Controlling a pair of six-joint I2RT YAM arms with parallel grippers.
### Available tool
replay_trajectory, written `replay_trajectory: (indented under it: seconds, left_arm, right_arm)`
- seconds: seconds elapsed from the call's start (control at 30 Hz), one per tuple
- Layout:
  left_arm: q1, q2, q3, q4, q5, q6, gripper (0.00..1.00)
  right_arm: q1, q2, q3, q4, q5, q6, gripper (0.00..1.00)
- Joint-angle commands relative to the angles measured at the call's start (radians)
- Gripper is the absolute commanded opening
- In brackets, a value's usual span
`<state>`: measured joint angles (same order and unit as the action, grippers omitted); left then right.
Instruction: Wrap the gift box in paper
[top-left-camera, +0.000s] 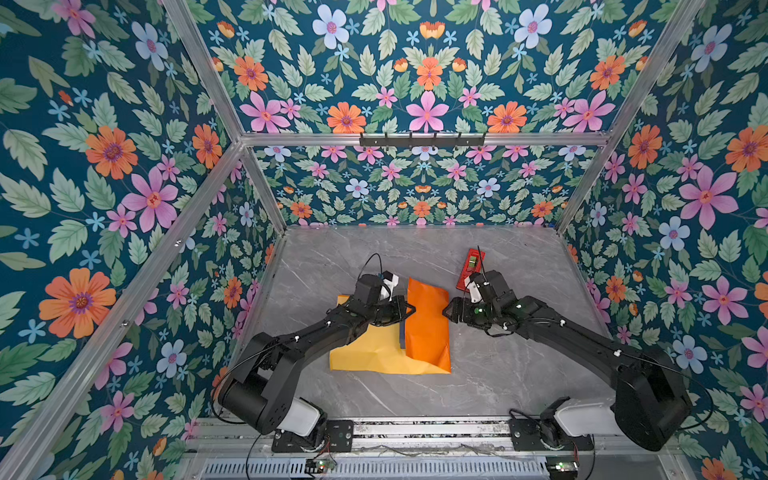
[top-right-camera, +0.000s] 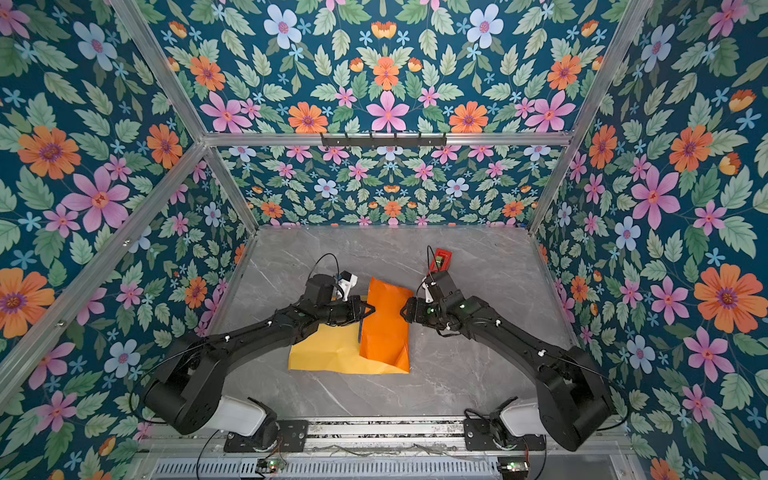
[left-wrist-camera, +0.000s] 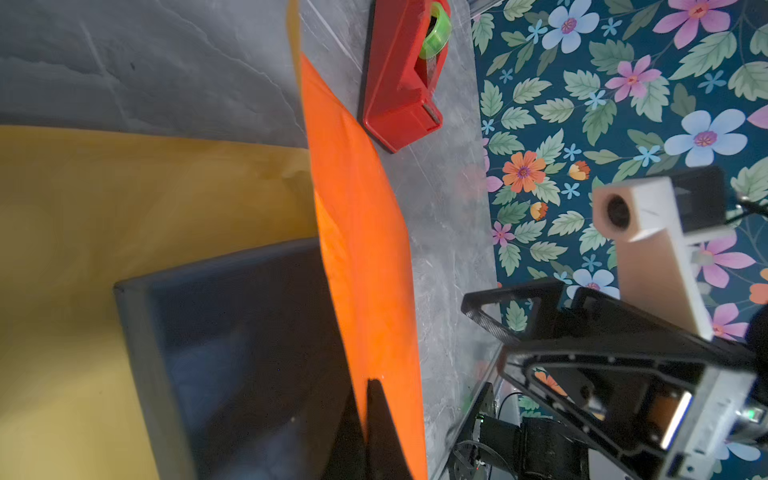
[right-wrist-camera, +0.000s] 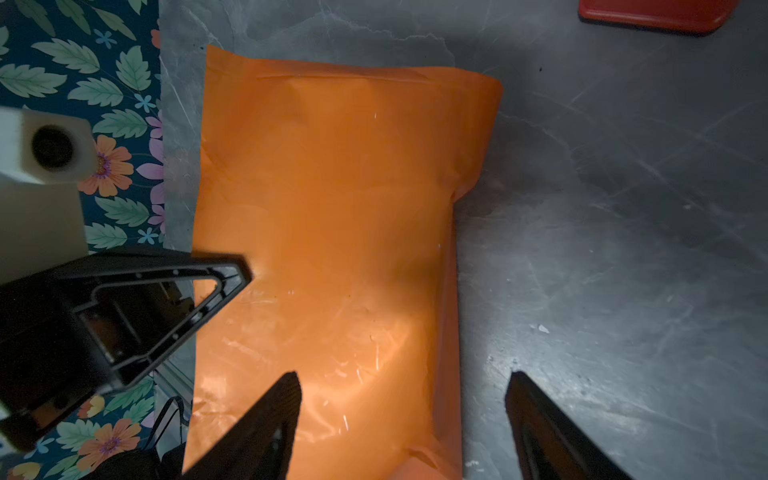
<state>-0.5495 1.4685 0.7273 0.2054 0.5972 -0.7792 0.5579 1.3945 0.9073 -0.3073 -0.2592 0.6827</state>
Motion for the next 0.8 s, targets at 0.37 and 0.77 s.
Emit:
replay_trajectory:
  seconds: [0.37,0.77]
  left_arm:
    - [0.028,-0.020,-0.039,0.037,0.002,0.006,0.00]
    - [0.045,-0.028,-0.066,0.042,-0.003,0.010,0.00]
  right_arm:
    - [0.001,0.209,0.111,0.016,-0.079,-0.036,0.81]
    - [0.002,0.255,0.113,0.019,-0.104,-0.048,0.81]
